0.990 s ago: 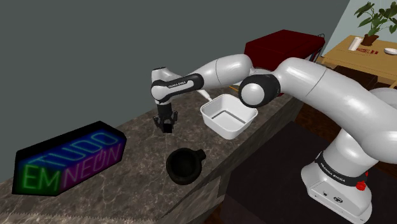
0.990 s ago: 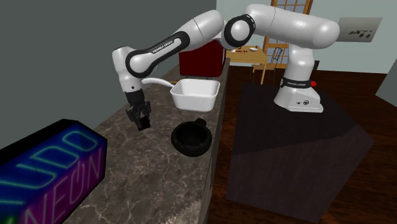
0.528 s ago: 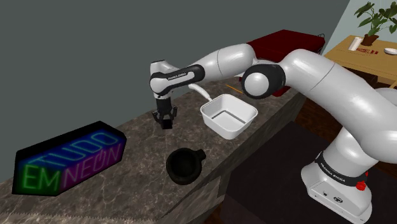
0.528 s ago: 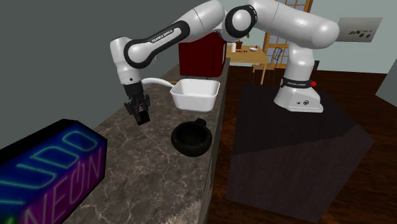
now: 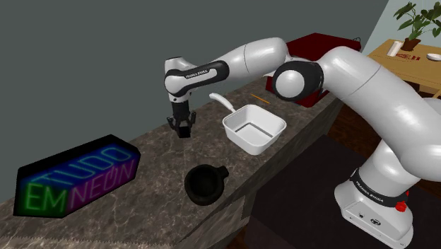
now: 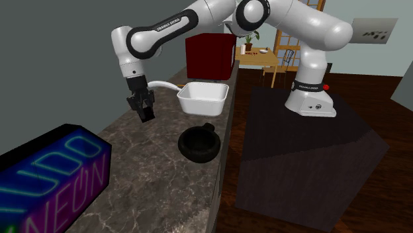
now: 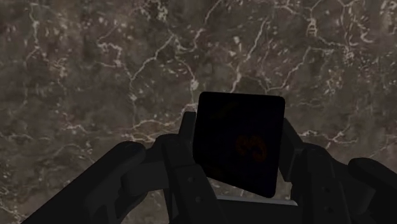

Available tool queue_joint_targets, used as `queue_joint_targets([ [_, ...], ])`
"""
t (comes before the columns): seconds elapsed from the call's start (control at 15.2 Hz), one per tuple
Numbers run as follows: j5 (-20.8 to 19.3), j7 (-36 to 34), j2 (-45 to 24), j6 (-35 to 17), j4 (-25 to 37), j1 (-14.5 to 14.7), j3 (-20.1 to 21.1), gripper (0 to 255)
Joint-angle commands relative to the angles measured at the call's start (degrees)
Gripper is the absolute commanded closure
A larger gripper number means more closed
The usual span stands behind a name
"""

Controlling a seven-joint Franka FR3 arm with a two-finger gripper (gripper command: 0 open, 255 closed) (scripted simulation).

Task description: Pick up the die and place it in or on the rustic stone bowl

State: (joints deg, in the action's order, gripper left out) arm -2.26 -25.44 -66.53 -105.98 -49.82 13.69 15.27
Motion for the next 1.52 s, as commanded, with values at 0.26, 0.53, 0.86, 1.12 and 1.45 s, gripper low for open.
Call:
queue_joint_targets([
  [0.26,0.2,-0.4,2.9,2.3,-0.6,-0.2,0.3,255],
  [0.53,0.3,-0.7,4.5,4.0,-0.5,-0.3,0.4,255],
  [0.86,0.5,-1.0,6.1,6.5,0.5,-0.4,0.6,255],
  [1.12,1.9,-2.8,19.4,-4.4,-23.6,-2.3,2.2,255],
  [1.45,3.8,-4.7,30.0,-12.8,-42.2,-2.9,4.2,255],
])
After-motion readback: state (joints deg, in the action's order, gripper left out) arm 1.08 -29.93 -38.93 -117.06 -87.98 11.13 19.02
